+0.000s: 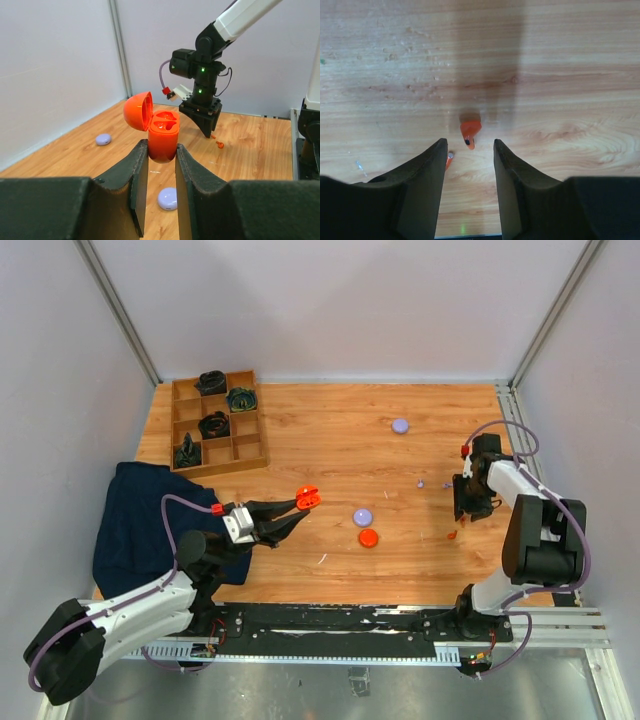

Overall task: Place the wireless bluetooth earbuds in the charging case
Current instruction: Pick up the earbud from the center of the board.

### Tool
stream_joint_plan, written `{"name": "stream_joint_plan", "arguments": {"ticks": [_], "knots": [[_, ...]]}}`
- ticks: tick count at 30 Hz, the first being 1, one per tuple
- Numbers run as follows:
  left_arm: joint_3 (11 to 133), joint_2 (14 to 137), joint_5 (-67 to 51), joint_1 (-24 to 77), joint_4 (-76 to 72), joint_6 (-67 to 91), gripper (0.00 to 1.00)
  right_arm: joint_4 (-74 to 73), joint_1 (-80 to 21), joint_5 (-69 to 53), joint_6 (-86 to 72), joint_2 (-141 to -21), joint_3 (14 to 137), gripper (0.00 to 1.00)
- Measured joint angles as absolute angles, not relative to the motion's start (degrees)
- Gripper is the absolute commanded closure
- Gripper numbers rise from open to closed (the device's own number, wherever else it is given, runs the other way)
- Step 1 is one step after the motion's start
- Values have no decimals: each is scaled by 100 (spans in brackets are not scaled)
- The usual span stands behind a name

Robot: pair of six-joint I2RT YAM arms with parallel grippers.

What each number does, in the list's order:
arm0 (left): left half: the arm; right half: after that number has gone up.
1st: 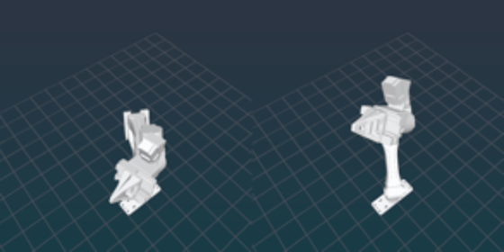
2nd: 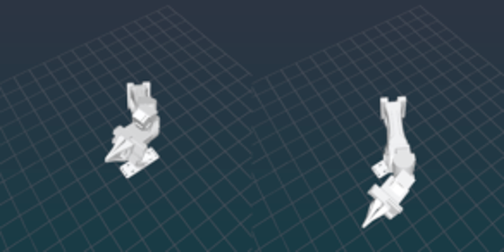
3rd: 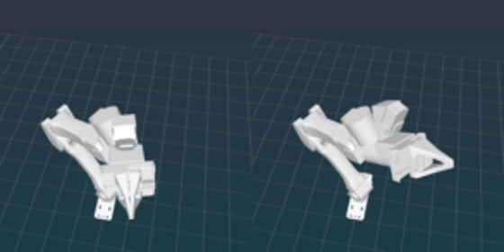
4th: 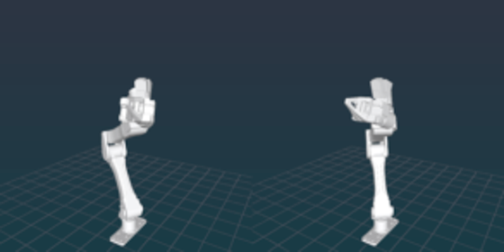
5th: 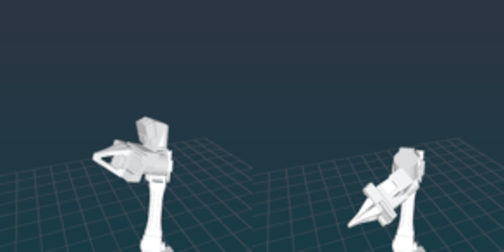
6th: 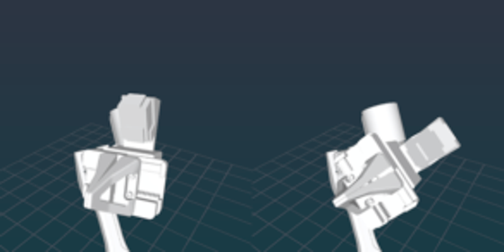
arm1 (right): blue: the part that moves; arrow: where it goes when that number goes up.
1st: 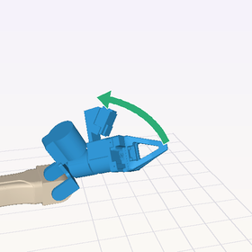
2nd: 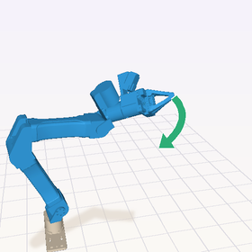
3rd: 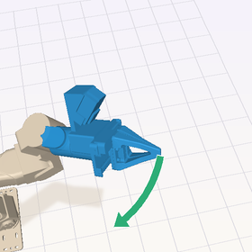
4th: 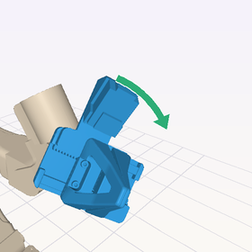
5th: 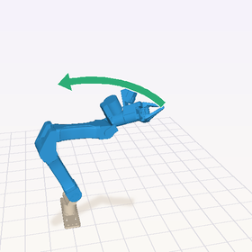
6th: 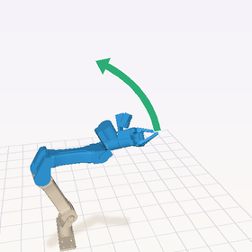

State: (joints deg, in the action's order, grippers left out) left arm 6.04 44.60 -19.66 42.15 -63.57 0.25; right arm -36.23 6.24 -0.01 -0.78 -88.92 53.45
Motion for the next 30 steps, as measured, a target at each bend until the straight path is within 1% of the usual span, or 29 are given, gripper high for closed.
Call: {"name": "stream_joint_plan", "arguments": {"ticks": [4, 6, 16, 22, 30], "knots": [[604, 4449, -1955, 4215, -6375, 25, 100, -3498, 672, -43, 16, -9155, 5345, 61], [604, 4442, -1955, 4215, -6377, 25, 100, -3454, 694, -60, 45, -9242, 5345, 63], [604, 4442, -1959, 4215, -6372, 1, 100, -3448, 709, -200, 156, -9334, 5400, 70], [604, 4464, -1962, 4215, -6361, -1, 100, -3518, 709, -285, 183, -9415, 5474, 77], [604, 4525, -1966, 4215, -6307, -25, 100, -3553, 709, -473, 187, -9395, 5509, 80]]}}
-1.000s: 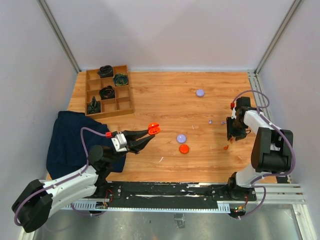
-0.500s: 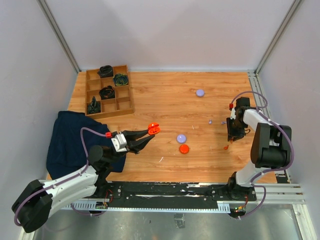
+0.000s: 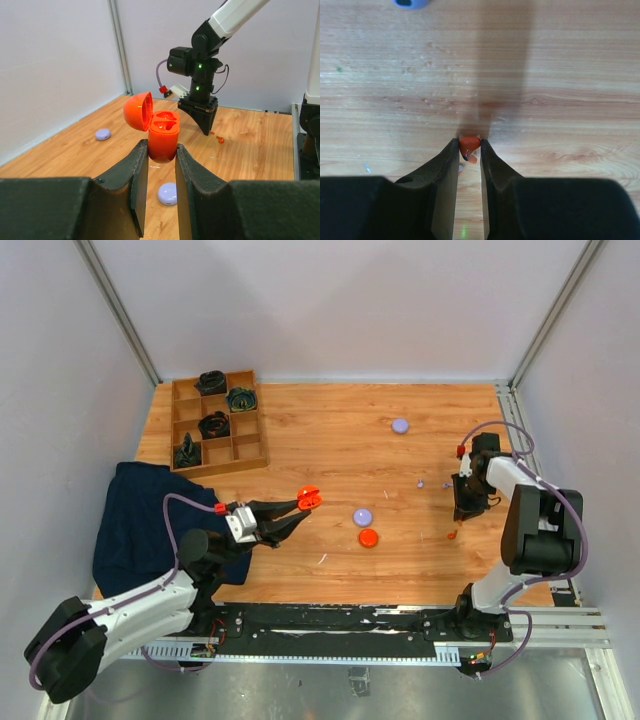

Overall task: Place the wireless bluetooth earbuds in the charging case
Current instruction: Pick up the earbud from the center of the board.

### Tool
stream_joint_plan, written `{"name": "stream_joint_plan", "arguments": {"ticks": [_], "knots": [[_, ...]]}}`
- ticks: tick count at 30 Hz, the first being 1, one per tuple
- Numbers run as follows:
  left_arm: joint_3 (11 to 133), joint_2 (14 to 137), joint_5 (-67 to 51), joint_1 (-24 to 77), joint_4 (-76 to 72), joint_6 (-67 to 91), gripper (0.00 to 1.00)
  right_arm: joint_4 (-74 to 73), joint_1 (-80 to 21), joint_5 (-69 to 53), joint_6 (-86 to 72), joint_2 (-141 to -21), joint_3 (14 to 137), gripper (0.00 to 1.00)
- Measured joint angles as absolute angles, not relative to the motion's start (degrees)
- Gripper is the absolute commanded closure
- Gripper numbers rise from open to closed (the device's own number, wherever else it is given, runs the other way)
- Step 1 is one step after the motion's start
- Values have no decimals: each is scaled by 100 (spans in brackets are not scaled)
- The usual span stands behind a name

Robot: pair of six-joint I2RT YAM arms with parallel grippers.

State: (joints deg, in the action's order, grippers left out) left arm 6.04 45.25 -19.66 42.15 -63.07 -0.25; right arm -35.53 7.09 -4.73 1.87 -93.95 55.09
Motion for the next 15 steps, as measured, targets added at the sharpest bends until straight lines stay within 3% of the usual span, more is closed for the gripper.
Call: {"name": "stream_joint_plan", "arguments": {"ticks": [15], "knots": [[598, 5006, -1557, 4215, -6709, 27, 100, -3098, 285, -1321, -489, -7644, 5107, 80]]}}
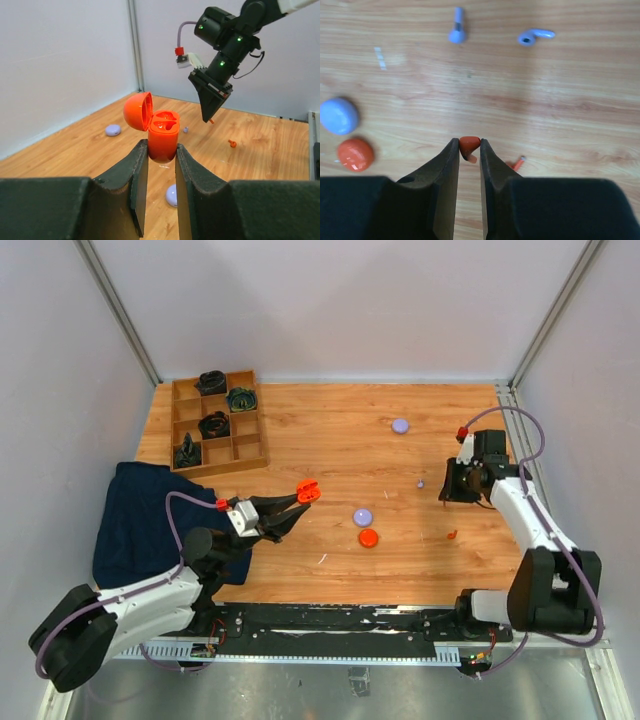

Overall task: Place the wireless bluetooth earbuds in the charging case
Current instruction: Pick up the earbud from the center of the board, then place the earbud in the charging case.

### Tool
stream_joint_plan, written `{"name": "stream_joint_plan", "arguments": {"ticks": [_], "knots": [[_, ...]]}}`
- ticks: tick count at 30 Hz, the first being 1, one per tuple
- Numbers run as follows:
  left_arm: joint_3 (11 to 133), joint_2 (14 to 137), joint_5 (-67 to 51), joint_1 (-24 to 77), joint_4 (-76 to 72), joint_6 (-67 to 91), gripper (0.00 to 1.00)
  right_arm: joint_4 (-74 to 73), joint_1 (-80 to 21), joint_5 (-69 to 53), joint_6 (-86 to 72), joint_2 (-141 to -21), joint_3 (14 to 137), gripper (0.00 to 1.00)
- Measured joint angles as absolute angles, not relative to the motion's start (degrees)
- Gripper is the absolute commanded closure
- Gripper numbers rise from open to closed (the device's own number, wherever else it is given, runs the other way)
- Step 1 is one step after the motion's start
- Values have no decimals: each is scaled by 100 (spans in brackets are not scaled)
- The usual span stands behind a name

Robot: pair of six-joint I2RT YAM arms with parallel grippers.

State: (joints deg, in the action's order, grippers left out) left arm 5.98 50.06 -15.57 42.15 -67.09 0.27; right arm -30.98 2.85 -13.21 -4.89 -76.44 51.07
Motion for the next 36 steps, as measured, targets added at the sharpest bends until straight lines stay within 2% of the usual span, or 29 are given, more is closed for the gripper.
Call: {"name": "stream_joint_plan", "arguments": {"ticks": [10, 18, 25, 36], "knots": [[598, 5155, -1673, 4215, -7091, -95, 100, -2576, -958, -1568, -1186, -6143, 5083, 80], [602, 5306, -1949, 4215, -7179, -395, 100, -1614, -2471, -1479, -1549, -5225, 4718, 81], [622, 5489, -2156, 4215, -7260, -727, 100, -753, -3531, -1326, -1649, -4915, 4591, 81], [707, 5802, -2388, 4215, -7745, -1070, 100, 685, -4515, -1330, -1625, -4766, 4410, 82]]}}
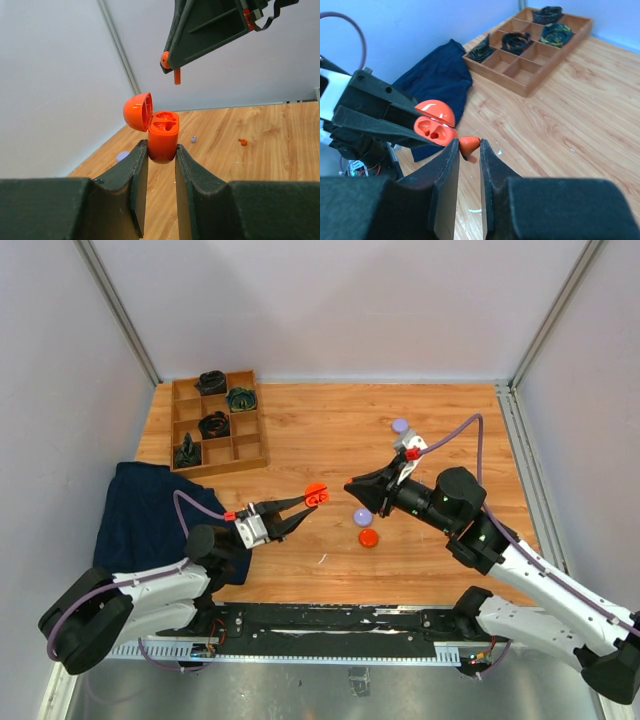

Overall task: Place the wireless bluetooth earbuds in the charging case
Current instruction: Place the earbud in the charging case.

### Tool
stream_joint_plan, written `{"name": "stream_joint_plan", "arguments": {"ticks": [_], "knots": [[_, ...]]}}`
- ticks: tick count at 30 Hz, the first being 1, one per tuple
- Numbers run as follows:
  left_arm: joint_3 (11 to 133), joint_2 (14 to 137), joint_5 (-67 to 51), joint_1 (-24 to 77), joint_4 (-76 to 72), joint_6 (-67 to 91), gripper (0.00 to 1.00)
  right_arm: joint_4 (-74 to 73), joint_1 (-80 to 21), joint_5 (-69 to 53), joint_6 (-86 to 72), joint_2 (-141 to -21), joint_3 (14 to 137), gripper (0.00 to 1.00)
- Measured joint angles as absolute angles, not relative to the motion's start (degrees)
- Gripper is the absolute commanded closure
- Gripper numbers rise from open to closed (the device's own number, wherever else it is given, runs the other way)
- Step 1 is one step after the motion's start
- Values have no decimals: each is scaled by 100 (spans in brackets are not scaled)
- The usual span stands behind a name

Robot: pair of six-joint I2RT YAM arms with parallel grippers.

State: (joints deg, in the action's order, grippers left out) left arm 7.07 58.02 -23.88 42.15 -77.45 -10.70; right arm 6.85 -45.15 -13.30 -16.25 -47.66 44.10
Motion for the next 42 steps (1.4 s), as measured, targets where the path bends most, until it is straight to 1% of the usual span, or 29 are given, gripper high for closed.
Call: {"name": "stream_joint_plan", "arguments": {"ticks": [7, 12, 23, 42], "knots": [[753, 5922, -2408, 4215, -8051, -1020, 100, 1374, -5192, -1238, -1391, -4958, 4252, 82], [753, 5953, -2412, 4215, -8189, -969, 100, 1693, -5474, -1135, -1212, -5096, 4252, 82], [753, 5983, -2480, 4215, -8272, -851, 100, 2143, -5664, -978, -1017, -5315, 4244, 83], [753, 6016, -2521, 4215, -8438, -663, 100, 2292, -5892, -790, -1015, -5472, 4132, 82]]}}
